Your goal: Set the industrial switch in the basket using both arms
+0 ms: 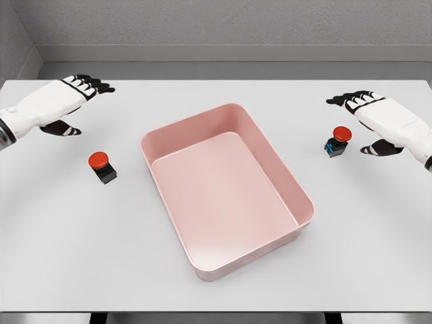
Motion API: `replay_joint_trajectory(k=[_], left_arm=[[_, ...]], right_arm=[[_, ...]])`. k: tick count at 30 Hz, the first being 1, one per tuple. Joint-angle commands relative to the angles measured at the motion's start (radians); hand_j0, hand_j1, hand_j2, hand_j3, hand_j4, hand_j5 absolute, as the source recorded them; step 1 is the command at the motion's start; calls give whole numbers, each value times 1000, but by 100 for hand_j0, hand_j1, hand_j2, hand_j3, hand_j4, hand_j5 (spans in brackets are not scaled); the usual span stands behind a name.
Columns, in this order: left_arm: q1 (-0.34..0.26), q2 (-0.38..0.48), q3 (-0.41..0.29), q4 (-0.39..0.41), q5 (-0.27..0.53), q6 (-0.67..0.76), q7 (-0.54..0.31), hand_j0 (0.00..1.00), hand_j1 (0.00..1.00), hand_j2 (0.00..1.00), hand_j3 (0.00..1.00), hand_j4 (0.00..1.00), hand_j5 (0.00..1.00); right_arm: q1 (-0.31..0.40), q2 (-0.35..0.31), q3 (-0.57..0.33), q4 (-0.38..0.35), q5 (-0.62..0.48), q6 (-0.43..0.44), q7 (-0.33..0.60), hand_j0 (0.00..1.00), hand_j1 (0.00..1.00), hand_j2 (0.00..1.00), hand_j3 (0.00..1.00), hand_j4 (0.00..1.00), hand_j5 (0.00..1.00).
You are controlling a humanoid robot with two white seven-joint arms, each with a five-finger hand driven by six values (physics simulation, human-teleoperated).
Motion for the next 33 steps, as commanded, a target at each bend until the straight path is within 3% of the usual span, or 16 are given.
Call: replay_joint_trajectory(k=[1, 4, 7, 10, 14, 18, 21, 27, 33], left_arm=[[0, 7, 1, -5, 6, 1, 0, 100, 100, 100, 100, 100, 100], [2, 9, -5, -9, 2, 1, -1, 100, 100, 100, 100, 100, 100], [0, 79, -56, -47, 2, 1, -1, 100, 100, 100, 100, 100, 100], [3, 157, -58, -90, 2, 1, -10, 100, 100, 100, 100, 100, 100], [20, 205, -96, -113, 0, 1, -10, 100, 100, 100, 100, 100, 100], [20, 256, -163, -185, 0, 1, -15, 100, 100, 100, 100, 100, 100], [29, 280, -191, -225, 0, 1, -18, 100, 100, 100, 100, 100, 100], [60, 256, -205, -283, -9, 1, -26, 100, 100, 100, 100, 100, 100], [64, 217, -206, -282, -17, 1, -59, 100, 100, 100, 100, 100, 100]], right_arm=[[0, -2, 0, -2, -1, 0, 1, 100, 100, 100, 100, 100, 100], [0, -8, -2, 0, -11, -8, -13, 100, 100, 100, 100, 100, 100], [-2, -25, -43, 6, -14, 3, -7, 100, 100, 100, 100, 100, 100], [-26, -29, -43, 40, -13, 98, 6, 100, 100, 100, 100, 100, 100], [-86, 21, -28, 80, -8, 103, 240, 100, 100, 100, 100, 100, 100], [-271, 106, 164, 193, -8, 106, 349, 100, 100, 100, 100, 100, 100], [-337, 156, 233, 265, -8, 103, 414, 100, 100, 100, 100, 100, 100], [-379, 184, 277, 279, -4, 104, 472, 100, 100, 100, 100, 100, 100], [-402, 202, 284, 339, -4, 104, 479, 100, 100, 100, 100, 100, 100]])
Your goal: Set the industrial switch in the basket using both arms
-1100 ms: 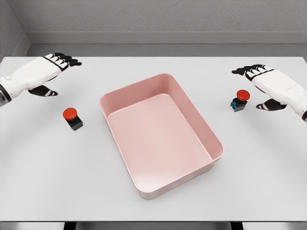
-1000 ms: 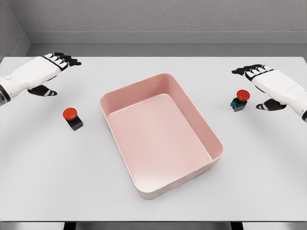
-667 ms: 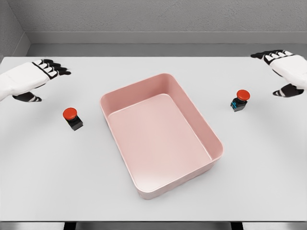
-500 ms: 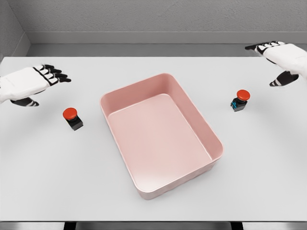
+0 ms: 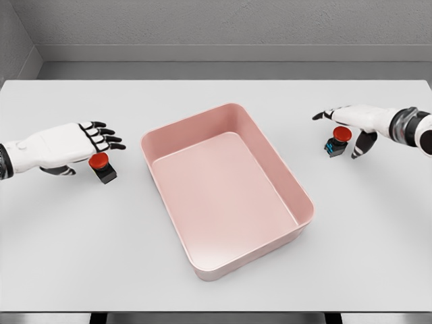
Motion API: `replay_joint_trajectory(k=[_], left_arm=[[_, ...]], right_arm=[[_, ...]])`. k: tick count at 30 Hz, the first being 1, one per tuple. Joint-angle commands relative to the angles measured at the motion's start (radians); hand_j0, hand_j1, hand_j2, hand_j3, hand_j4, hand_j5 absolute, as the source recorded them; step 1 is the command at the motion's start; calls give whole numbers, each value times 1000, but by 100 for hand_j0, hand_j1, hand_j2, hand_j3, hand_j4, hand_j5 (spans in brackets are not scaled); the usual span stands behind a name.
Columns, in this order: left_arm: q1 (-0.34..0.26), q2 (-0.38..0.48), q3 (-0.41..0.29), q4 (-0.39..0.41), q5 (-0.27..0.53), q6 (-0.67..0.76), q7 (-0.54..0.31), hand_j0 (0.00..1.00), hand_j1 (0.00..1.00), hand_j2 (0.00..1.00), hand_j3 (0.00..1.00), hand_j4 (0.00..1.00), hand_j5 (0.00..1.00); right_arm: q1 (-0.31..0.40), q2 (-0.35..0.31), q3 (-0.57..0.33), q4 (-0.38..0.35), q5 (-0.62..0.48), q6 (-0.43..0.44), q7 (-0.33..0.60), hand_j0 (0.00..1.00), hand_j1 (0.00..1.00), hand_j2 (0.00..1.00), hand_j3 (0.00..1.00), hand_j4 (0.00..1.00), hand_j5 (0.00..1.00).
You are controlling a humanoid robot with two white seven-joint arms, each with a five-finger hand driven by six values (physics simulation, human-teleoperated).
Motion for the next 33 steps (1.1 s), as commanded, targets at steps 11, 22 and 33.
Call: replay_joint_trajectory(k=[11, 22, 33], left_arm=[[-2, -45, 0, 5, -32, 1, -11, 100, 100, 100, 100, 100, 100], [-3, -37, 5, 6, -35, 1, -11, 84, 84, 84, 84, 84, 84], [-2, -36, 2, -1, -49, 1, -42, 60, 60, 60, 60, 60, 60]], right_arm=[[0, 0, 3, 14, 2, -4, 4, 75, 75, 75, 75, 75, 75], [3, -6, 3, 9, 2, -4, 4, 50, 50, 50, 50, 50, 50], [0, -14, -4, -15, 2, -3, 4, 45, 45, 45, 45, 45, 45]])
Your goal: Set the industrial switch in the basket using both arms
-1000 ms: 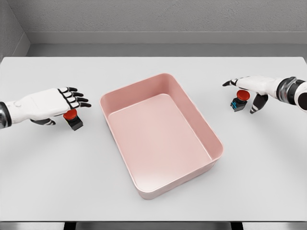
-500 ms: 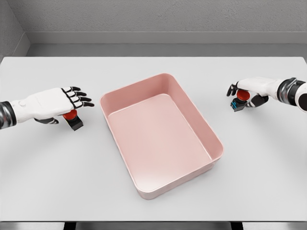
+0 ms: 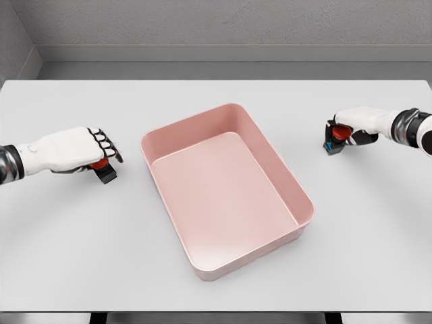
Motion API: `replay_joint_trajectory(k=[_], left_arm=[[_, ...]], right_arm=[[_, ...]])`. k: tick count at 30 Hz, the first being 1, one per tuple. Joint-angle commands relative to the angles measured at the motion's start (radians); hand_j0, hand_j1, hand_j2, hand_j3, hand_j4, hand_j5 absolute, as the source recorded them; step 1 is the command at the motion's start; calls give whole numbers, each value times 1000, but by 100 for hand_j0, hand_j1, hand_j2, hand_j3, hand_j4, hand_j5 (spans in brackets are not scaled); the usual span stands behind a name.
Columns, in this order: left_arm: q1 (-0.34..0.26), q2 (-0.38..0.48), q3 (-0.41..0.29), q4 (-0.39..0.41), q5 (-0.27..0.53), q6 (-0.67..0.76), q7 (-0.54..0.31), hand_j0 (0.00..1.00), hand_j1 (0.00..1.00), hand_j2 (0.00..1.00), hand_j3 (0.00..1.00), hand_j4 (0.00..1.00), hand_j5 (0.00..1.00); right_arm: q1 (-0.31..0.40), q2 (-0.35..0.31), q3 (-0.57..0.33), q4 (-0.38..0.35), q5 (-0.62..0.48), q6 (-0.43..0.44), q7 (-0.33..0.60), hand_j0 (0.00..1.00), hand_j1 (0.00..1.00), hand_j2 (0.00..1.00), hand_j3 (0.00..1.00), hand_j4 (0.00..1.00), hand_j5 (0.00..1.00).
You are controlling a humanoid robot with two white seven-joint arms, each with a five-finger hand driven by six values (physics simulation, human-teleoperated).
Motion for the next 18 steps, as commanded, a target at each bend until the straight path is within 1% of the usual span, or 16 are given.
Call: replay_joint_trajectory(k=[1, 4, 6, 9, 11, 12, 14, 17, 18], left_arm=[[0, 3, 0, -1, 5, 1, -14, 58, 58, 58, 58, 58, 58], [0, 3, 0, -1, 4, 1, -29, 53, 53, 53, 53, 53, 53], [0, 1, 0, -1, 4, 1, -28, 44, 44, 44, 44, 44, 44], [2, 4, 0, -1, 7, 1, -28, 36, 36, 36, 36, 36, 36], [0, 4, 0, -1, 7, 1, -28, 32, 32, 32, 32, 32, 32], [0, 4, 0, -2, 7, 1, -28, 28, 28, 28, 28, 28, 28], [-2, 4, 0, -2, 8, 1, -28, 27, 27, 27, 27, 27, 27], [-6, 4, 6, -2, 10, 1, -26, 26, 26, 26, 26, 26, 26], [-11, 6, 11, -2, 13, 1, -26, 26, 26, 26, 26, 26, 26]], right_arm=[[0, -5, -9, -17, -1, 1, 0, 45, 45, 45, 45, 45, 45], [-2, -14, -19, -24, -2, 1, 0, 45, 45, 45, 45, 45, 45], [-2, -23, -50, -30, -2, -1, 0, 45, 45, 45, 45, 45, 45], [-2, -37, -64, -80, -2, -1, 0, 45, 45, 45, 45, 45, 45], [2, -43, -105, -98, -4, -2, 0, 45, 45, 45, 45, 45, 45], [0, -45, -107, -110, -4, -2, 0, 45, 45, 45, 45, 45, 45], [0, -51, -122, -149, -4, -2, 0, 45, 45, 45, 45, 45, 45], [11, -63, -174, -214, -7, -11, 0, 45, 45, 45, 45, 45, 45], [14, -72, -176, -251, -7, -10, 0, 45, 45, 45, 45, 45, 45]])
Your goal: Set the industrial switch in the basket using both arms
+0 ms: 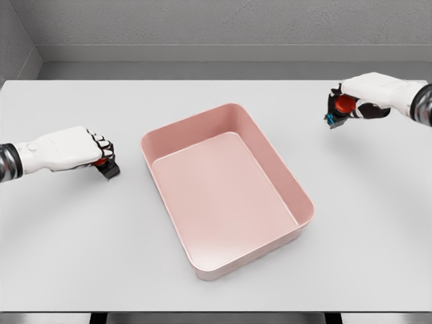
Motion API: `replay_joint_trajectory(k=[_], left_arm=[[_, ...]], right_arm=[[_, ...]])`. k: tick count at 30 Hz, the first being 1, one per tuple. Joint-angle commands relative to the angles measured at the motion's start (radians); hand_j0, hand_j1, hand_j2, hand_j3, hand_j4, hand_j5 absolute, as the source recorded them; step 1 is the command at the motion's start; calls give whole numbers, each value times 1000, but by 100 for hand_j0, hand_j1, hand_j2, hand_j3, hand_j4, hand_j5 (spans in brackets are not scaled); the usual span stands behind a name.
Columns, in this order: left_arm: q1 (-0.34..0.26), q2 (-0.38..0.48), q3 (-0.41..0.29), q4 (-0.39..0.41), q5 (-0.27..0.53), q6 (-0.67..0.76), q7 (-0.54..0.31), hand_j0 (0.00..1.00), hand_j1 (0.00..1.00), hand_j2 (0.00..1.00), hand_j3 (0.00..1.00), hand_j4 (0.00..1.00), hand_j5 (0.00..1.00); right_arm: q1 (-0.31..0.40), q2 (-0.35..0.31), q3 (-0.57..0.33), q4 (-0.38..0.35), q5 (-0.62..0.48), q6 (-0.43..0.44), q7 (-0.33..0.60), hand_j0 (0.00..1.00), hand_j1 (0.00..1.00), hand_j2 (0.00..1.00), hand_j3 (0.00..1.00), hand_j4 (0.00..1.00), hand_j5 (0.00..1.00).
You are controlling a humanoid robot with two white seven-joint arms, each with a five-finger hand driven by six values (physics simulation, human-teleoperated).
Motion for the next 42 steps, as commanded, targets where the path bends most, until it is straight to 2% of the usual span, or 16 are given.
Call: replay_joint_trajectory(k=[1, 4, 6, 11, 15, 17, 22, 26, 30, 36, 42], left_arm=[[0, 6, 8, 1, 12, 2, 1, 26, 26, 26, 26, 26, 26], [-2, 8, 38, 1, 18, 2, 3, 26, 26, 26, 26, 26, 26], [-2, 9, 45, 1, 18, 2, 1, 26, 26, 26, 26, 26, 26], [2, 23, 133, 0, 24, 2, -1, 24, 24, 24, 24, 24, 24], [2, 26, 183, -8, 61, 2, -1, 23, 23, 23, 23, 23, 23], [5, 36, 194, -46, 71, 2, -1, 22, 22, 22, 22, 22, 22], [8, 25, 228, -135, 108, 2, -1, 22, 22, 22, 22, 22, 22], [9, 11, 225, -188, 130, 2, 1, 21, 21, 21, 21, 21, 21], [6, -27, 211, -200, 137, 2, 3, 21, 21, 21, 21, 21, 21], [-2, -69, 177, -226, 139, 2, 1, 21, 21, 21, 21, 21, 21], [-5, -110, 142, -238, 137, 2, -1, 21, 21, 21, 21, 21, 21]], right_arm=[[0, -17, -23, -68, -2, -2, -1, 45, 45, 45, 45, 45, 45], [0, -26, -25, -123, -2, -6, -1, 45, 45, 45, 45, 45, 45], [-2, -24, -25, -123, -3, -9, -1, 46, 46, 46, 46, 46, 46], [-12, -17, -40, -125, -6, -154, -1, 46, 46, 46, 46, 46, 46], [-14, -8, -40, -125, -6, -249, -1, 46, 46, 46, 46, 46, 46], [-15, -5, -40, -125, -8, -298, -1, 46, 46, 46, 46, 46, 46], [-51, 66, -20, -125, -9, -372, -1, 46, 46, 46, 46, 46, 46], [-67, 92, -2, -125, -17, -415, -1, 46, 46, 46, 46, 46, 46], [-71, 121, 18, -125, -25, -447, -1, 46, 46, 46, 46, 46, 46], [-120, 180, 156, -123, -25, -453, -1, 46, 46, 46, 46, 46, 46], [-121, 209, 220, -123, -25, -450, -1, 46, 46, 46, 46, 46, 46]])
